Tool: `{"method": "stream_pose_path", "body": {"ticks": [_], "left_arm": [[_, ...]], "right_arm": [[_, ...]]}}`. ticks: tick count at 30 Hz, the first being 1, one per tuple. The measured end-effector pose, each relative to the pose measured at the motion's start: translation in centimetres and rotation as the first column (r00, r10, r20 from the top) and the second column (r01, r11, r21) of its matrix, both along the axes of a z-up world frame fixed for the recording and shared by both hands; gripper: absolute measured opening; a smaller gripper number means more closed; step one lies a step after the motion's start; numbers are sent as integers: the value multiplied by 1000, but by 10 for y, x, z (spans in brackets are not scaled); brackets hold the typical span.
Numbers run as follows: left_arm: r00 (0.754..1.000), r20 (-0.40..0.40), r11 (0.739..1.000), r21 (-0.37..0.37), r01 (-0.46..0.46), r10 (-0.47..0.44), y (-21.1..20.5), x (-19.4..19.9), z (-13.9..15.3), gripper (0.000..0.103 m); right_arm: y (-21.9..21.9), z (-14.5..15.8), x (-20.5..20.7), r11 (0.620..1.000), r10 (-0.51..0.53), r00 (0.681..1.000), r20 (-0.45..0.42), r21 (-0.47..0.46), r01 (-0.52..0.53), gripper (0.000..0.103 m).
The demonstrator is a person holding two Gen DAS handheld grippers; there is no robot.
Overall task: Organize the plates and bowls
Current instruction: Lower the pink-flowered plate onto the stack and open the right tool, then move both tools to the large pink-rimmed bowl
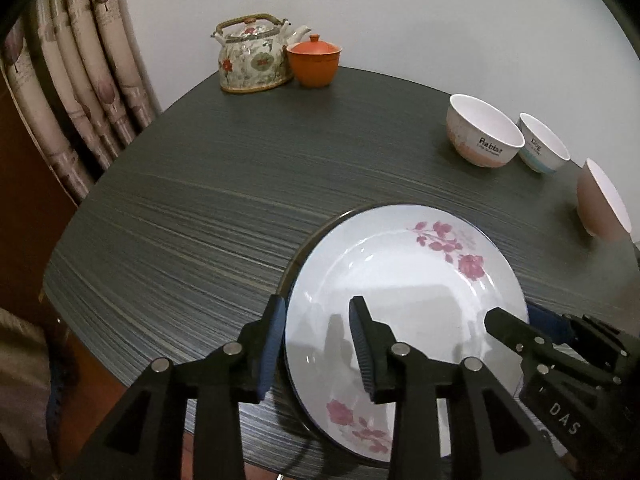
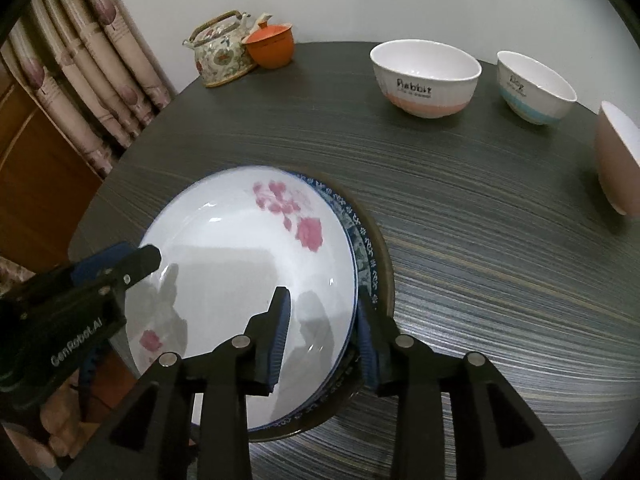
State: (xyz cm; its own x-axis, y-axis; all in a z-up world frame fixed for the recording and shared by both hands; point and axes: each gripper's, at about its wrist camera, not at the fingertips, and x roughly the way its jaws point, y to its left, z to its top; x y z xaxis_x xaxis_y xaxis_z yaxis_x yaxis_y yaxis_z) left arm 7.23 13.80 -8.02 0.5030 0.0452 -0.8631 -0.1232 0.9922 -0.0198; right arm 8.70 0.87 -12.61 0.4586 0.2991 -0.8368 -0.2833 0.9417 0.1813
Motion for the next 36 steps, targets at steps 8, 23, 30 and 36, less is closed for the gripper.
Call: {"method": "stream_pose_path", "body": {"ticks": [8,23,30,36], "left_arm": [[1000,8,1000,-25,-14,14,3,-1,3,34],[996,18,996,-21,-85,86,17,-5,0,44],[994,7,994,18,-112,112,15,-3,7,44],[997,-3,997,26,-75,75,-12,9,23,45]], "right_arm": [[1,9,-6,1000,1,999,41,-16,-1,38],[-23,38,-22,998,-51,995,85,-38,54,50],[-53,53,-20,995,-81,992,97,-47,85,63],[-96,58,-13,986,-161,984,76,-21,163,64]]}}
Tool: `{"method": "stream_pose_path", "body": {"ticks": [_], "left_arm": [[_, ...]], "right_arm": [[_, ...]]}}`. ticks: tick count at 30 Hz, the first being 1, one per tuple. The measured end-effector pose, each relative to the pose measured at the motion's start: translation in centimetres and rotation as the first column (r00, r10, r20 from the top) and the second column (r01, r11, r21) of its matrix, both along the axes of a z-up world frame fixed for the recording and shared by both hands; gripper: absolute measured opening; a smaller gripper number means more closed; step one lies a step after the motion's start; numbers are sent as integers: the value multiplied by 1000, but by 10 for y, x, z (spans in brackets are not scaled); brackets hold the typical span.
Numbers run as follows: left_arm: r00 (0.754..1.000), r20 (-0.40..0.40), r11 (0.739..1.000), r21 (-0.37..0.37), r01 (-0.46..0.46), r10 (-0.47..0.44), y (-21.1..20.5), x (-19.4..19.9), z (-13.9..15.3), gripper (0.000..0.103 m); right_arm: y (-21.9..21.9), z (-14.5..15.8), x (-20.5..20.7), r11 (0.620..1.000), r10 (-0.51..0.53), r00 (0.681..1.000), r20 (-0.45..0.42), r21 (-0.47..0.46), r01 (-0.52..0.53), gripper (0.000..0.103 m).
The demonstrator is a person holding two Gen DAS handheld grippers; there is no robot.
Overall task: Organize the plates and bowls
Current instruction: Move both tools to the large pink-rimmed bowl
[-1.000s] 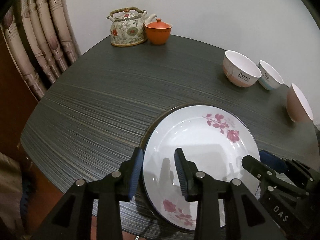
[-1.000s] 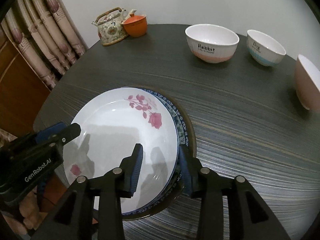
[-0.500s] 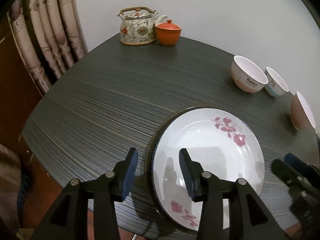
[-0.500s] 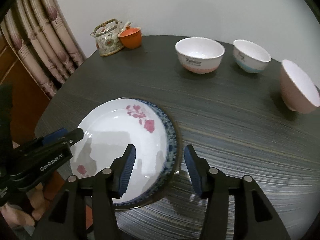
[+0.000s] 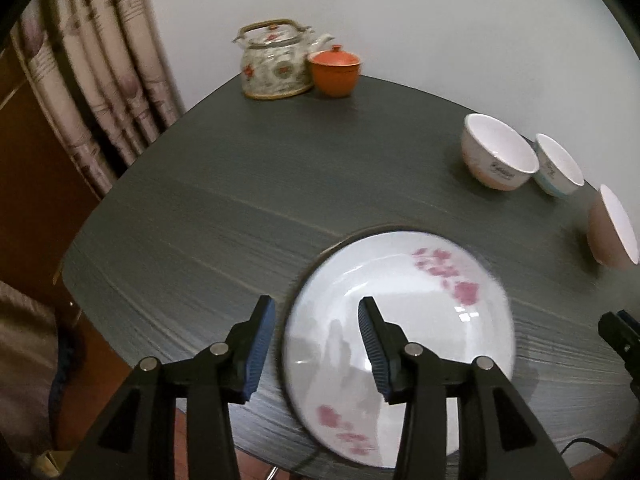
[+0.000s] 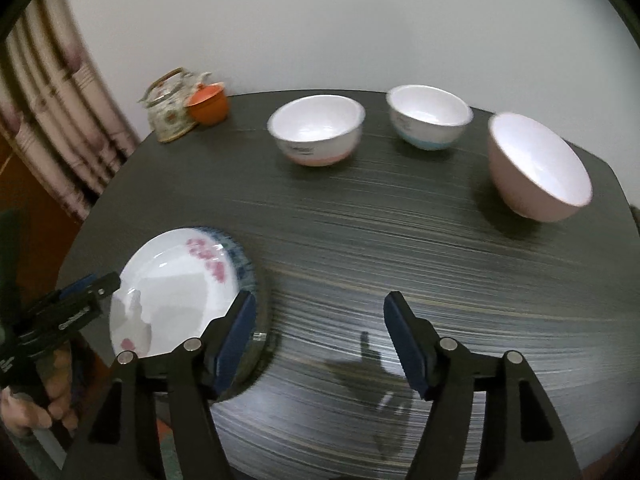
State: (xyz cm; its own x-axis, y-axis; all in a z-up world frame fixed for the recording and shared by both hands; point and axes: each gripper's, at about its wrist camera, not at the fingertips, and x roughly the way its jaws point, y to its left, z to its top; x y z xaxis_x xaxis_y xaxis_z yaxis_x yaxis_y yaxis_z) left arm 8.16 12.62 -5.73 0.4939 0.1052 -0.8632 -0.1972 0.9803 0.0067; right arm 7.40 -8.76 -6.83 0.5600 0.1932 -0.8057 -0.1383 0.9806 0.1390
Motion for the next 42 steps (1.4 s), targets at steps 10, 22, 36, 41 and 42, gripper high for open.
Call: {"method": "stream_pose_path", "body": {"ticks": [10,22,36,41,42], "left_arm": [[975,-11,974,-41,221,-222,-102,28,20,50],[929,-27,924,-125,362,-368,-203,75,40,50],[911,-58,878,-298,375,-409,-276,146,32,50],[918,-116,864,-399,307,-380,-287,175,17,50],[918,-121,860,-413,299,-377,-289,176,15,50]], "right_arm": [[-106,-9,-5,980,-189,980,-58,42,192,64],[-234,-2,-1,891,-421,902,-97,142,431,64],[-274,18,65,912,-365,926,-94,166,376,64],[-287,13,91,913,-360,924,-126,158,377,64],[-290,10,97,911,-356,924,-137,170,376,64]]}}
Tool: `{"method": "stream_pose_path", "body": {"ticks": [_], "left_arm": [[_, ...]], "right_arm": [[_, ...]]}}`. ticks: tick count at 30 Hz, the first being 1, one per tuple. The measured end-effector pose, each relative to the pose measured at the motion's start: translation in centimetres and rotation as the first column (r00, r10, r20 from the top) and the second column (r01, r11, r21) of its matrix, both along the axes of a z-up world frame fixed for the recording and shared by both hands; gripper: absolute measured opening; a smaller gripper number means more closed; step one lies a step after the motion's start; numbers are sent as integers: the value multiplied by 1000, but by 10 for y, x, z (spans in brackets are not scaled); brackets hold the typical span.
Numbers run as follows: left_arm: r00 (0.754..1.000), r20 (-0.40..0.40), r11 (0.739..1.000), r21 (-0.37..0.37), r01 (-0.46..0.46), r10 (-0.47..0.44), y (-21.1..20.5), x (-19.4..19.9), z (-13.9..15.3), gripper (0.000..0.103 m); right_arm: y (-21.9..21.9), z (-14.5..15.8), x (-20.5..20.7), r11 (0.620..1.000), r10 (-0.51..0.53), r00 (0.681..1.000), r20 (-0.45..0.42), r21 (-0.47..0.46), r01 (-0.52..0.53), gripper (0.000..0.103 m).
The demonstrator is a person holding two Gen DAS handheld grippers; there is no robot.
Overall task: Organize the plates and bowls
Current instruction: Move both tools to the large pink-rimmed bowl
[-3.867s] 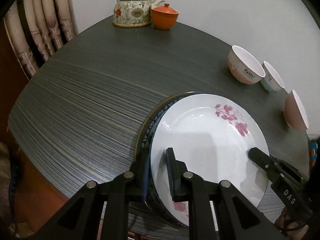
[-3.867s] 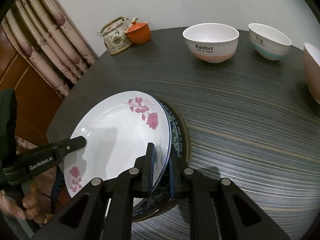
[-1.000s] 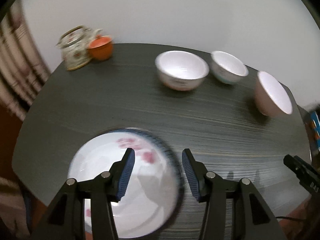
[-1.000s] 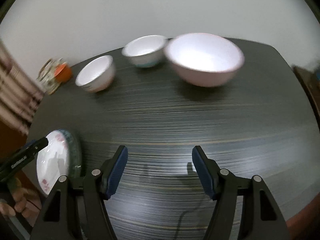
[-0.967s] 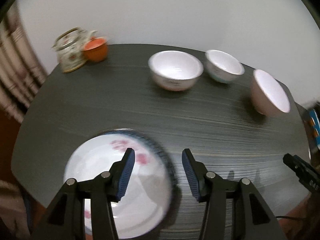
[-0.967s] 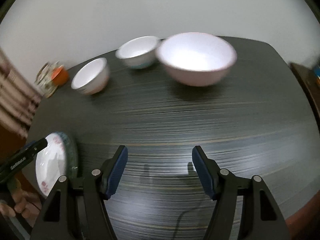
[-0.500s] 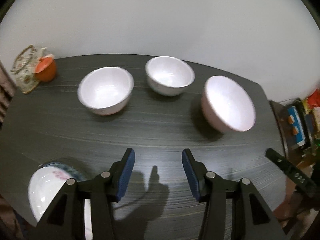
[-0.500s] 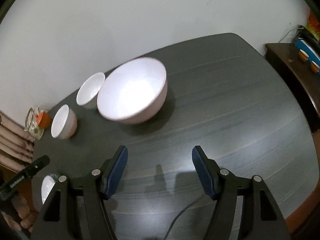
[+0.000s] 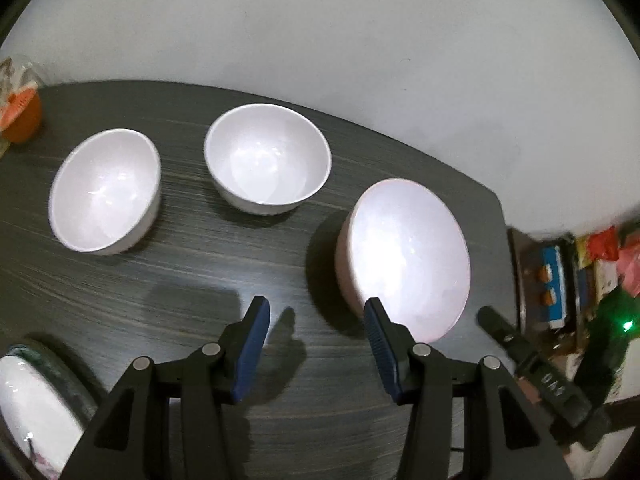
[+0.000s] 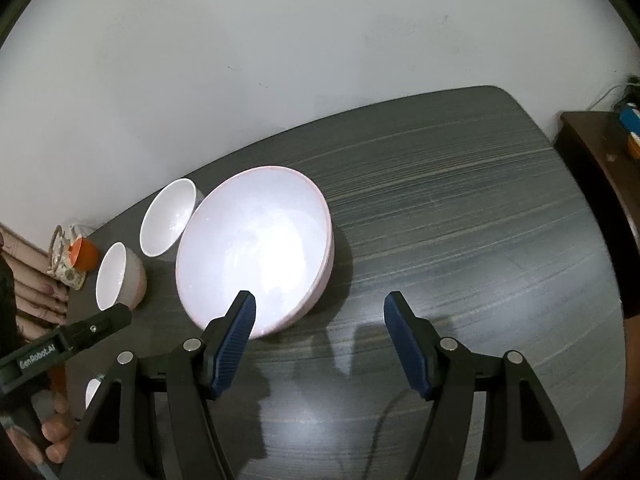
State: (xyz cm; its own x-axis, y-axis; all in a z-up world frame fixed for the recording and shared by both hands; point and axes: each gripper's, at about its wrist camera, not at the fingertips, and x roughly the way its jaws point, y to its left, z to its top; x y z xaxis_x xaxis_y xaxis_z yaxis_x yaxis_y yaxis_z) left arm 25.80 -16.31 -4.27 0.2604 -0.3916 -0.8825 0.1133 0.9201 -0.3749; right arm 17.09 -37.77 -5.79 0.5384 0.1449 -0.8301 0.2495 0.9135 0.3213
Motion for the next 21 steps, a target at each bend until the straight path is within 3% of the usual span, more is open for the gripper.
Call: {"method": "stream_pose_path", "body": {"ticks": [9,21], "left_arm": [[994,-112,998,-58,-19,13,-22,39,-32,50],[993,-118,999,34,24,-20,-47,50,-52,48]], "right_arm": [[-8,-17,25,1000,-10,999,-51,15,11,64],[-5,-39,52,1000,-4,994,-110,9,5,61]]}}
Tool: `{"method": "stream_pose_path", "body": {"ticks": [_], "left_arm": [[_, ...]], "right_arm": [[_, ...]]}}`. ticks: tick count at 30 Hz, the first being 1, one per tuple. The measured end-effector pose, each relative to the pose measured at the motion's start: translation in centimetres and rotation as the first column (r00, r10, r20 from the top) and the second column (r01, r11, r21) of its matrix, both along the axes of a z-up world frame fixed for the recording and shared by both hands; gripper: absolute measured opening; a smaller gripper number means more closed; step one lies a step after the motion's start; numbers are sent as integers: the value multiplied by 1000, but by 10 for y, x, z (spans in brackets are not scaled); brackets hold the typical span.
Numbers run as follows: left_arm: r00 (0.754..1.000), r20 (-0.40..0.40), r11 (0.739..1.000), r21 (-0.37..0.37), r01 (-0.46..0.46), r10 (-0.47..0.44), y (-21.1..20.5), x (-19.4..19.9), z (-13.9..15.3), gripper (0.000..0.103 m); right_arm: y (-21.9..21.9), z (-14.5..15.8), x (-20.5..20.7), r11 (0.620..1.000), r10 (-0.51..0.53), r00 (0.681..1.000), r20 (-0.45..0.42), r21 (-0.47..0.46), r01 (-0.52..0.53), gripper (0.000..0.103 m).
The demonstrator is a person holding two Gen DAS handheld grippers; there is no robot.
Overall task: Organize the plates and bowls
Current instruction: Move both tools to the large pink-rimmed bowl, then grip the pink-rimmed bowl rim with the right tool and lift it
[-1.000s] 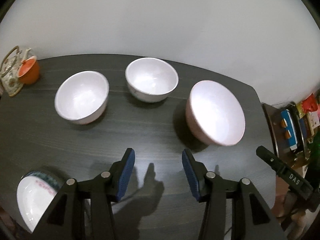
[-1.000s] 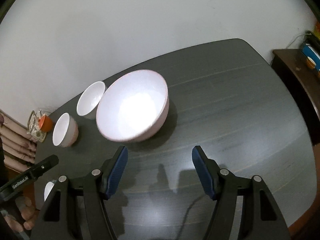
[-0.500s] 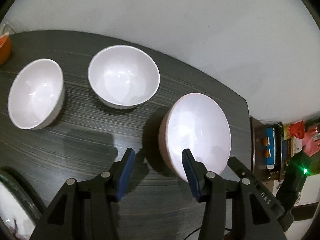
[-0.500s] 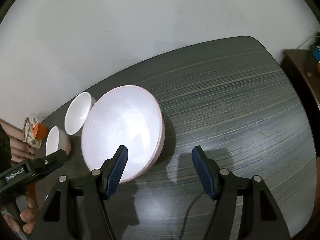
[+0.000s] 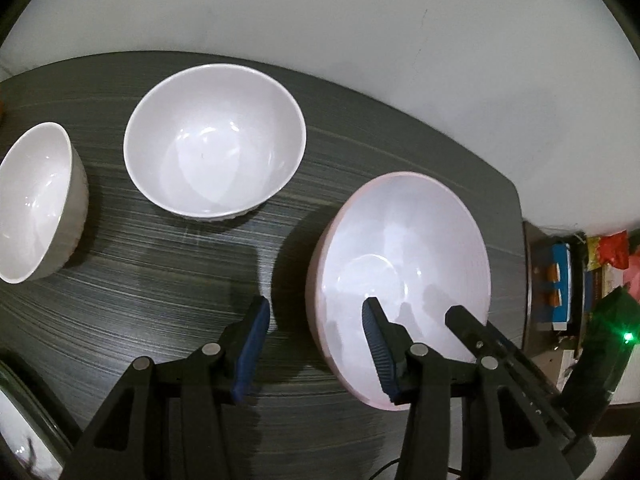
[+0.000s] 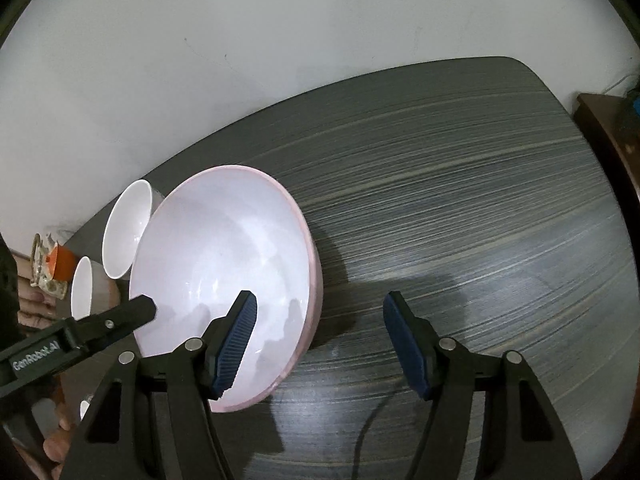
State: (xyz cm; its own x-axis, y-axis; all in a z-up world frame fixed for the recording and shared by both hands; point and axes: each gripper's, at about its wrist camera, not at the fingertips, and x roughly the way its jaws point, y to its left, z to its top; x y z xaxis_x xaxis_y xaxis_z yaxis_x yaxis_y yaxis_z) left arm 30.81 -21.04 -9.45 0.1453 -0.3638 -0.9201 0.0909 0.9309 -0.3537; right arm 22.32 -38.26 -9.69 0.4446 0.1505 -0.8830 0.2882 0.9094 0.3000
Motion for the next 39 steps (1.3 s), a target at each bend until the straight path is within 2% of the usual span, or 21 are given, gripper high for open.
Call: {"method": "stream_pose_path", "body": {"ticks": [3,5,7,9,10,11,16,24,30,35,39], "left_arm": [[1000,-4,1000,9,5,-5,1,-3,-4,45],[1000,-12,1000,10,10,-10,1,-3,-7,31],[1000,-19,1000,9,17,-17,1,-3,-10,27],[999,-25,1000,-14,21,-21,4,-4,-13,22],[999,-26,999,-27,27,-28,4,-4,-12,16],[999,-29,999,-27,35,-36,2,-3,-12,14],[998,-12,998,-4,58,-58,1,-13,-5,14],[997,14,996,31,82,-82,21,-47,23,14],[996,32,996,40,83,-84,55,-78,46,14],[995,49,993,77,85,-89,81,-109,62,14],[996,42,993,97,72,-76,100,-129,66,14]], "right_arm": [[-1,-5,3,1000,-2,1000,-7,2,2,52],[0,-9,5,1000,1,1000,-18,7,-1,47],[1,-13,6,1000,-5,1000,-28,19,6,38],[0,-17,7,999,-3,999,-42,39,4,20],[0,-19,6,998,-2,999,-46,58,5,19],[0,-20,6,998,-2,999,-45,69,5,16],[11,-13,2,1000,0,999,-52,31,2,16],[28,6,-23,999,4,998,-58,33,-2,17],[59,28,-45,999,36,999,-32,35,-35,18],[91,42,-67,997,70,997,-35,31,-69,19],[111,43,-89,995,91,995,-37,44,-89,19]]}}
